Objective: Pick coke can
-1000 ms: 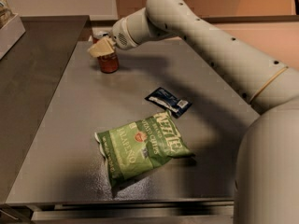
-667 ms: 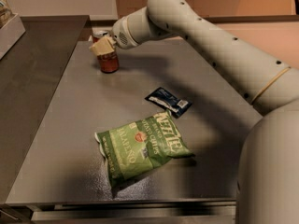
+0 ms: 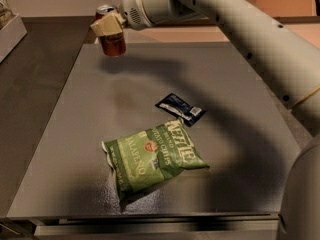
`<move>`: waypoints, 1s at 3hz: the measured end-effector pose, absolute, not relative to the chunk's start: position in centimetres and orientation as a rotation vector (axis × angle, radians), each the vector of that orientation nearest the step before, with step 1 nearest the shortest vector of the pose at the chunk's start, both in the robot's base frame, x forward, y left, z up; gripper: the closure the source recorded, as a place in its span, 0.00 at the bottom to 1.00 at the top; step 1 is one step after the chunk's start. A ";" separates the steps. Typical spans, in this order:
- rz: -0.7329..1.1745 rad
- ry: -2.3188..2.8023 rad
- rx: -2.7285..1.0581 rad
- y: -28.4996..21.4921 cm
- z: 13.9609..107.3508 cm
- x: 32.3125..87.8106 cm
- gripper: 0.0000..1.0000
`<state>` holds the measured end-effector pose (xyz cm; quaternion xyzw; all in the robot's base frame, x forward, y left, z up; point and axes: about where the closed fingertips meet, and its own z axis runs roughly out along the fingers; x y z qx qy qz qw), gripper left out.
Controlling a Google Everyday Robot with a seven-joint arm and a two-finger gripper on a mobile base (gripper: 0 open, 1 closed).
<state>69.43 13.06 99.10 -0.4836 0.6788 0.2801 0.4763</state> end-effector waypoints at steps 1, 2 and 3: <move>0.695 1.594 -1.159 11.9 103.0 68.0 1.00; 0.709 1.526 -1.152 10.7 107.1 66.3 1.00; 0.709 1.526 -1.152 10.7 107.1 66.3 1.00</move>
Offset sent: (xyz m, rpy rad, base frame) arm -0.0345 -0.0343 0.0920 0.1192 -0.0987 0.0156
